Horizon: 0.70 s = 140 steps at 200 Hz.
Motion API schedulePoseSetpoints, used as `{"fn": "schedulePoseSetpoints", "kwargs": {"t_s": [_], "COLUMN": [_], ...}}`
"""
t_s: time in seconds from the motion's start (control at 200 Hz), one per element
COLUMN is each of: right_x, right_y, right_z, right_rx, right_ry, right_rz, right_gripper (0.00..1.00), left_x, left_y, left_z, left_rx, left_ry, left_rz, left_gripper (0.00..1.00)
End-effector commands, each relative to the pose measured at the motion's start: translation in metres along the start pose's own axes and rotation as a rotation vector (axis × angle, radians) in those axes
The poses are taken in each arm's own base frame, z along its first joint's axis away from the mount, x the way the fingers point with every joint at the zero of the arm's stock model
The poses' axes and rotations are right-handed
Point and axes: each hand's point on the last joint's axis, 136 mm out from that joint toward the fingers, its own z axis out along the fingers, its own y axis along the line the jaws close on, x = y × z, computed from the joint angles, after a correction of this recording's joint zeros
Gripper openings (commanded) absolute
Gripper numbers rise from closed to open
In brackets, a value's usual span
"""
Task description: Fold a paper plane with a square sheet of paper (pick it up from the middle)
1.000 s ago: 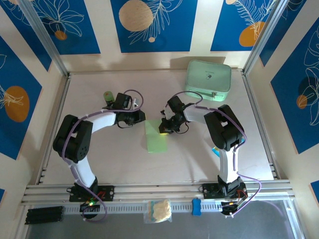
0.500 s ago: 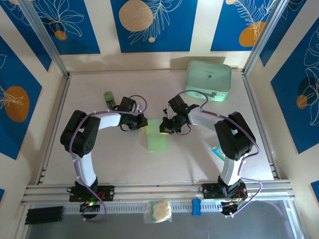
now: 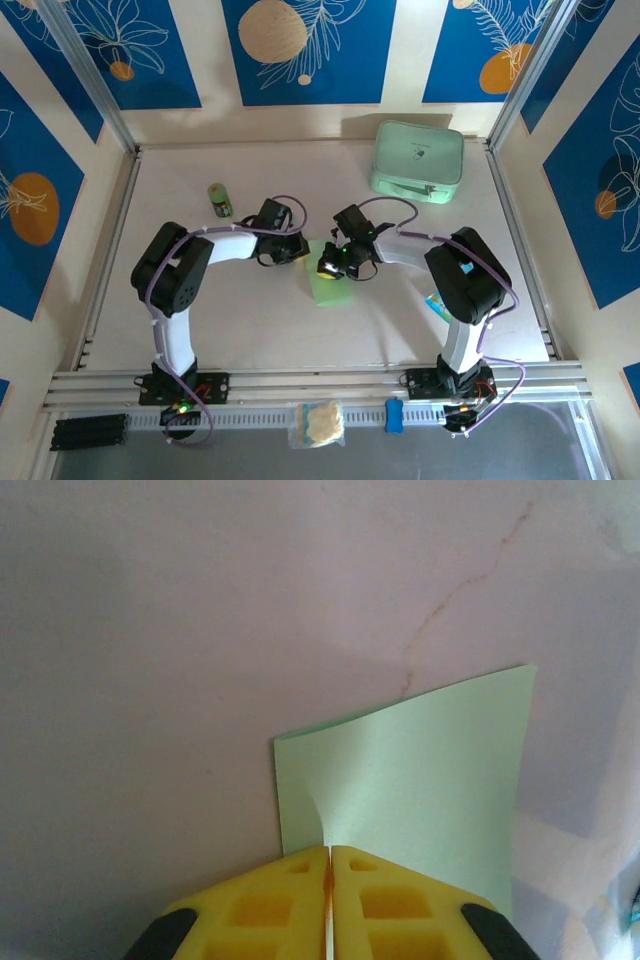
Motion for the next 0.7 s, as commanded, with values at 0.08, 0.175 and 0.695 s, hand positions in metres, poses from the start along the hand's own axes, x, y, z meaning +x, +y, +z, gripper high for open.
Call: {"fn": "schedulePoseSetpoints", "kwargs": {"t_s": [0.08, 0.175, 0.695], "right_x": [-0.007, -0.008, 0.054], "right_y": [0.017, 0.015, -0.016], "right_z": [0.012, 0.020, 0.022], "right_rx": [-0.056, -0.048, 0.033], "right_ry": [0.027, 0.047, 0.208], "right_rz": [0.009, 0.009, -0.047], "right_gripper": [0.00, 0.00, 0.00], "left_x": [0.008, 0.010, 0.012], "left_y": [0.024, 0.027, 0.042], "left_z": [0.013, 0.014, 0.015], "left_rx": [-0.094, -0.103, -0.138], "left_ry": [0.008, 0.016, 0.021], "left_rz": [-0.066, -0.065, -0.079], "left_gripper": [0.11, 0.11, 0.10]}}
